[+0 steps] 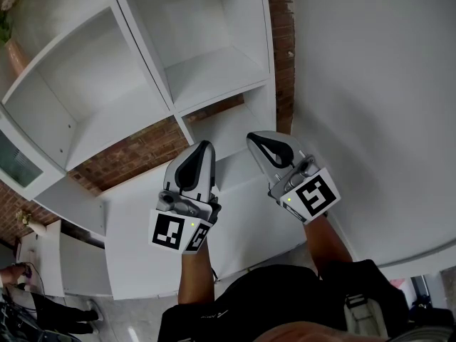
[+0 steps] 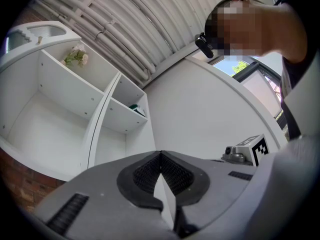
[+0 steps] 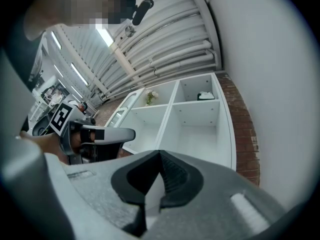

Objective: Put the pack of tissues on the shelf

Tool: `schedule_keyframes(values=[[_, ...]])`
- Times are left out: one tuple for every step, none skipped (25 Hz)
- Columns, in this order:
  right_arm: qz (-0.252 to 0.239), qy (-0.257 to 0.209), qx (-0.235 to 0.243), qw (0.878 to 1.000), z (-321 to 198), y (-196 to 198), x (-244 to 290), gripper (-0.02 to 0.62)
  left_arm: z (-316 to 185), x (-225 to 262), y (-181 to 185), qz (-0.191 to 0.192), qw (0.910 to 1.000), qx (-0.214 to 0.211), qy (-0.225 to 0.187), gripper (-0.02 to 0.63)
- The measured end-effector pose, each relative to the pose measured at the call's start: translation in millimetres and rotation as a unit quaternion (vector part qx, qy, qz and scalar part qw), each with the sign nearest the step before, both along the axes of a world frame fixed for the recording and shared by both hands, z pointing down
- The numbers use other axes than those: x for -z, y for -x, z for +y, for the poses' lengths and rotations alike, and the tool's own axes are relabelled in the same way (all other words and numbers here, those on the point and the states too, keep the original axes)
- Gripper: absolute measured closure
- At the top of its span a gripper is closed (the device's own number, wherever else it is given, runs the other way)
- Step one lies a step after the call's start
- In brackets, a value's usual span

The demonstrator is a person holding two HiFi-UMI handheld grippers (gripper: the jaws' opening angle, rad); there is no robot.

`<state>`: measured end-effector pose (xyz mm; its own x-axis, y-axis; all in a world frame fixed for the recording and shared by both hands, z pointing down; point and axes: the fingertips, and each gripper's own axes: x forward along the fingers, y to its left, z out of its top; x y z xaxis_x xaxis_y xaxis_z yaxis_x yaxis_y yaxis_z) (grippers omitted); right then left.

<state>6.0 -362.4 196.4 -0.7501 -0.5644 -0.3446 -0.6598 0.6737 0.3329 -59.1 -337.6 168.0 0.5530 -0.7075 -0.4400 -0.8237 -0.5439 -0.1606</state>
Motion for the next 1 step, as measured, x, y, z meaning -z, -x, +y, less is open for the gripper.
schedule_keyframes(values=[[0.000, 0.000, 0.000, 1.000, -0.9, -0.2, -0.2, 0.595, -0.5, 0.2, 0.4, 0.001, 1.0000, 0.000, 0.000, 0.609]])
